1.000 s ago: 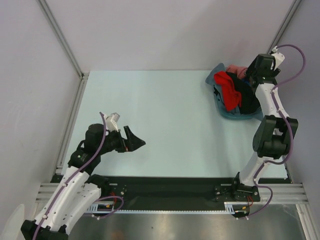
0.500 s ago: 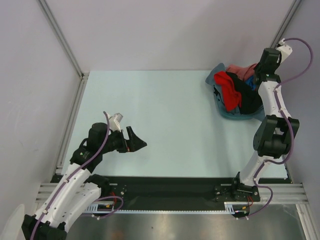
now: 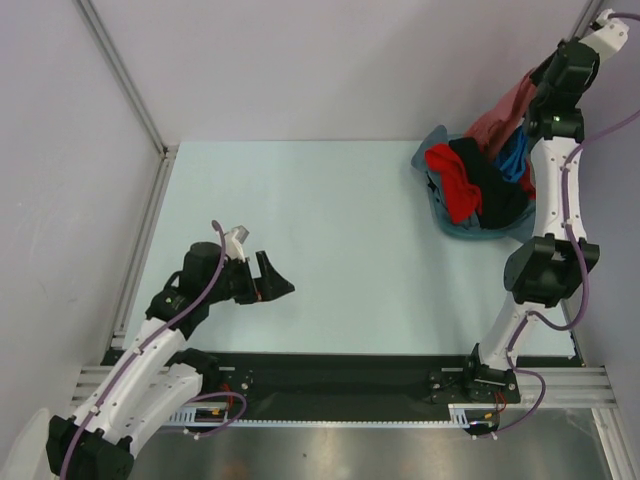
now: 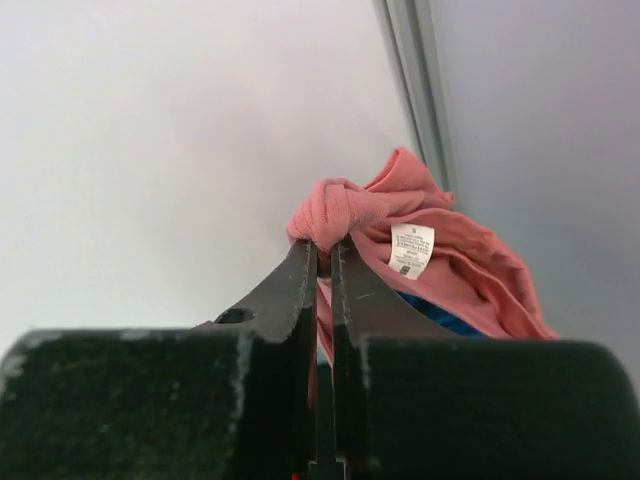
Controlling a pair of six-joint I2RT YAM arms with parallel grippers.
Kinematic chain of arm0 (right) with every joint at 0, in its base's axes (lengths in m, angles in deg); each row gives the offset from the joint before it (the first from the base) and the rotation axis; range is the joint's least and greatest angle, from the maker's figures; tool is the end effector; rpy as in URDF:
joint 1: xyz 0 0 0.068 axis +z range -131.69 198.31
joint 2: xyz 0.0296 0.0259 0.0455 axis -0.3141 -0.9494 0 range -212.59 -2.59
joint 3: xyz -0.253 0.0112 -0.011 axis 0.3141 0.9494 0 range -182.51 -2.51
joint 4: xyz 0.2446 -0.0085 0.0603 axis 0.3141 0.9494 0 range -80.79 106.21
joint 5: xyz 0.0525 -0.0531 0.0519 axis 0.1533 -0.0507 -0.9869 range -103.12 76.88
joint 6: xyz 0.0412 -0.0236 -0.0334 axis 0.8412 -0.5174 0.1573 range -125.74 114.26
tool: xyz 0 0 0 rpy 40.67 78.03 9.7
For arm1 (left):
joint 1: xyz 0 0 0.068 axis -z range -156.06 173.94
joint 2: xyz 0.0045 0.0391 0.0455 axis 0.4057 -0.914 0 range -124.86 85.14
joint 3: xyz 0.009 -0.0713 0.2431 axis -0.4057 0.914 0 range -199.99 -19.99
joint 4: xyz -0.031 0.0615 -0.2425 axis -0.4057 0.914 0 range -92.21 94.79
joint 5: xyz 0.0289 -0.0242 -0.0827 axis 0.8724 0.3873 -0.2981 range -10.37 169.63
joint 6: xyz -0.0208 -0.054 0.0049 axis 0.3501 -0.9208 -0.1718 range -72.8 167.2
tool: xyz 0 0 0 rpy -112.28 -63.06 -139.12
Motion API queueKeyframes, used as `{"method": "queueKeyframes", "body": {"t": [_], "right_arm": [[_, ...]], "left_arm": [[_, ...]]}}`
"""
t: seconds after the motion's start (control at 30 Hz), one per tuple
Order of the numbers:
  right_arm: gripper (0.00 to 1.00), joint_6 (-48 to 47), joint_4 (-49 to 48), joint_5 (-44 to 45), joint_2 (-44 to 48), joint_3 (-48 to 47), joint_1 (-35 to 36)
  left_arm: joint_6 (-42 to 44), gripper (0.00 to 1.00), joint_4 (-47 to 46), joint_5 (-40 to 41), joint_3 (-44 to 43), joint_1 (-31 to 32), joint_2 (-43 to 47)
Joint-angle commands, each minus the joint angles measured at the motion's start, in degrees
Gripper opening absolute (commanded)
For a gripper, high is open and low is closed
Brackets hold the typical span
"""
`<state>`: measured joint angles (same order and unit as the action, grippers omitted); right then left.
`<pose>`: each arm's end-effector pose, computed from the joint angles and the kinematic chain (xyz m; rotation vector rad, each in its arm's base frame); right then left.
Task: Fold and stack the t-shirts
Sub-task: Grab the tshirt from the pile, then move the tshirt to the center of the board
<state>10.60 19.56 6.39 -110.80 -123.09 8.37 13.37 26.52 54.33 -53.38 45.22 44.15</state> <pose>0.4173 -0.0873 0.4582 0.6075 1.4151 -0.1725 0.1488 -0.0770 0.2358 0.0083 2.3260 -1.0008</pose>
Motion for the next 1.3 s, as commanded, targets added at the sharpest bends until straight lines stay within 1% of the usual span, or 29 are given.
{"method": "queueKeyframes", "body": {"t": [0.0, 0.1, 0.13, 0.27, 0.33, 0.43, 0.5, 0.6, 0.67, 0.7, 0.73, 0.77, 0.8, 0.9, 0.93, 1.0, 1.03, 1.07, 1.13, 1.17, 1.23, 1.27], "right_arm": [[0.0, -0.2, -11.9, -0.9, 0.7, -7.7, 0.0], [0.0, -0.2, -16.8, -2.9, 0.2, -13.1, 0.3], [0.0, -0.3, -17.9, -3.4, -1.0, -17.9, 0.8], [0.0, -0.6, -22.7, -5.5, -3.6, -28.6, 2.9], [0.0, -0.3, -27.5, -6.1, -3.1, -29.8, 4.1], [0.0, -1.6, -34.7, -6.4, -0.6, -29.6, 8.3], [0.0, -2.5, -38.0, -6.6, 0.1, -31.6, 11.8], [0.0, -4.8, -40.7, -5.9, 0.0, -35.2, 15.2], [0.0, -1.4, -40.7, -5.2, 1.2, -35.1, 15.6], [0.0, 1.7, -39.8, -5.0, 3.7, -34.3, 15.4], [0.0, 7.2, -40.2, -5.4, 5.5, -31.0, 15.8], [0.0, 8.9, -41.5, -7.6, 7.0, -28.7, 16.7], [0.0, 8.7, -42.1, -8.5, 8.8, -27.9, 21.2], [0.0, 5.4, -38.9, -11.8, 10.1, -27.4, 29.2], [0.0, 5.4, -38.4, -12.7, 11.0, -25.9, 32.9], [0.0, 5.5, -35.1, -14.7, 12.5, -23.2, 36.6], [0.0, 5.4, -34.0, -14.8, 15.1, -21.1, 40.1], [0.0, 5.3, -33.3, -15.3, 16.8, -14.3, 41.7], [0.0, 3.6, -32.8, -14.4, 21.2, -5.7, 45.2], [0.0, 3.0, -33.4, -13.5, 25.1, 4.5, 48.0], [0.0, 3.4, -31.7, -11.1, 29.5, 14.0, 50.2], [0.0, 4.2, -31.4, -9.0, 31.4, 18.7, 51.7]], "left_arm": [[1.0, 1.0, -1.2, 1.1, -2.7, 0.4, -0.6], [1.0, 1.0, -1.2, 1.3, -3.4, 0.4, -1.2], [1.0, 1.0, -1.2, 1.5, -3.6, 0.4, -1.6], [1.0, 1.0, -0.6, 2.6, -4.4, 0.4, -2.1], [0.6, 1.0, -0.5, 2.7, -4.6, 0.3, -2.1], [-0.4, 1.0, -0.5, 2.9, -4.8, 0.4, -1.7], [-1.2, 0.99, -0.5, 3.1, -4.7, 0.4, -1.0], [-2.4, 0.99, -0.4, 3.2, -4.3, 0.4, 0.9], [-3.2, 1.0, -0.4, 3.2, -4.1, 0.4, 2.0], [-3.4, 0.99, -0.2, 3.7, -4.2, 0.4, 2.9], [-3.5, 0.99, 0.2, 3.9, -4.4, 0.4, 3.4], [-3.7, 0.99, 0.6, 4.2, -4.7, 0.4, 3.9], [-3.7, 0.99, 1.2, 4.7, -5.3, 0.4, 4.1], [-4.0, 0.99, 2.4, 5.3, -6.9, 0.3, 5.1], [-4.0, 1.0, 2.6, 5.7, -7.4, 0.4, 5.3], [-3.2, 0.99, 4.7, 6.7, -10.1, 0.3, 5.3], [-2.9, 0.99, 5.6, 8.3, -11.2, 0.3, 5.4], [-2.0, 0.99, 6.7, 9.2, -12.4, 0.3, 5.7], [-1.1, 1.0, 10.0, 11.2, -16.3, 0.3, 6.4], [-0.3, 1.0, 11.1, 13.8, -17.6, 0.3, 7.3], [0.6, 1.0, 15.0, 16.6, -21.8, 0.3, 8.5], [1.4, 1.0, 16.3, 19.6, -23.1, 0.3, 9.1]]}}
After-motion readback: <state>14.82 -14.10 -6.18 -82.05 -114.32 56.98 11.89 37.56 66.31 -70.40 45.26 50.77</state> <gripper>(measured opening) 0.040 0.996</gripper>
